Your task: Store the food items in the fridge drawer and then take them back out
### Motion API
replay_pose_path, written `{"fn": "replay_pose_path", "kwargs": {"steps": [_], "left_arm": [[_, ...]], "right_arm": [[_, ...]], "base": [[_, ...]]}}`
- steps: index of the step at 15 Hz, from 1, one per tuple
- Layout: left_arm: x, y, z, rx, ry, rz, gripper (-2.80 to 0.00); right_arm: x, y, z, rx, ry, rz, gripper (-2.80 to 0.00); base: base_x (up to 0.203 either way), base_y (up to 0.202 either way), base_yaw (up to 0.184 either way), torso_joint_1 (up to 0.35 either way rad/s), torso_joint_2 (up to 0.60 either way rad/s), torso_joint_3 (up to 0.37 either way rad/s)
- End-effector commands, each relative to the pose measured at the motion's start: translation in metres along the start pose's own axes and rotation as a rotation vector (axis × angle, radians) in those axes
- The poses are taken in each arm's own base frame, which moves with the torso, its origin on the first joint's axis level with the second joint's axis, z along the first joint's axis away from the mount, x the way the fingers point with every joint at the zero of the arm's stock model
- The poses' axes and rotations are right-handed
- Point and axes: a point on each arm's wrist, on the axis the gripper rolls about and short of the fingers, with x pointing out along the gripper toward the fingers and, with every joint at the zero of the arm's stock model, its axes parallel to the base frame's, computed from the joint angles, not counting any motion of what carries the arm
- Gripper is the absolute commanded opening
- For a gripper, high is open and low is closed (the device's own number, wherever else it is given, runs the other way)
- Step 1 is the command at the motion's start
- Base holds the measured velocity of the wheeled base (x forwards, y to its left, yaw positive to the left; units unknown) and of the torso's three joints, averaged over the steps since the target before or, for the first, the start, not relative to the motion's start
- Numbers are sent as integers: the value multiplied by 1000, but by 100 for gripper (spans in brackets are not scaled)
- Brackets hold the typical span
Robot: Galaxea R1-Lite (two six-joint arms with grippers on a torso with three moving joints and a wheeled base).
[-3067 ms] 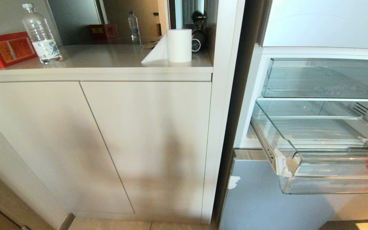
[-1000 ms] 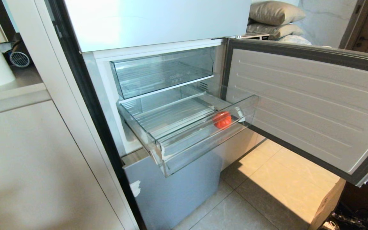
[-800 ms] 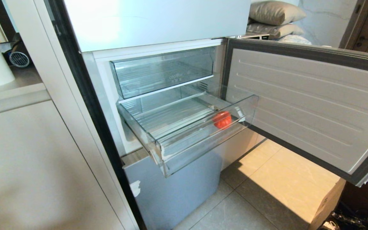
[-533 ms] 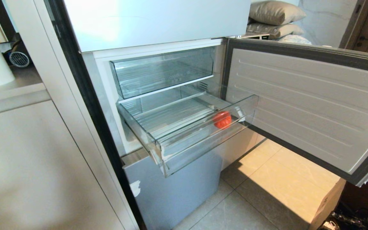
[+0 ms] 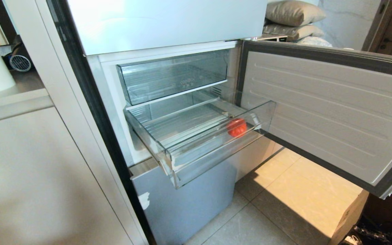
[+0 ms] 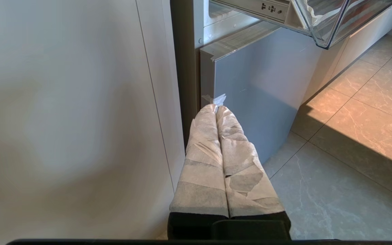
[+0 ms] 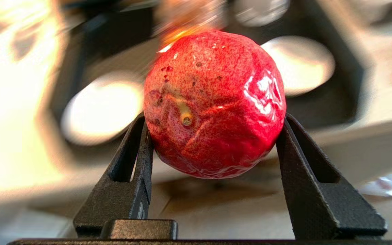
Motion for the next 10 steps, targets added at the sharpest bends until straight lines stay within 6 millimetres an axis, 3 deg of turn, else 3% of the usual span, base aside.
{"fn": "replay_pose_path", "kwargs": {"steps": [1, 5, 10], "left_arm": [[0, 0, 0, 1, 2, 1, -280], [0, 0, 0, 0, 2, 2, -280], [0, 0, 0, 0, 2, 1, -280]], "right_arm": [[41, -26, -5, 24, 47, -81, -280], [88, -71, 0, 40, 38, -183, -280], [136, -88, -16, 51, 25, -170, -280]], "base": [[0, 0, 0, 0, 0, 0], [0, 0, 0, 0, 0, 0], [0, 0, 0, 0, 0, 0]]}}
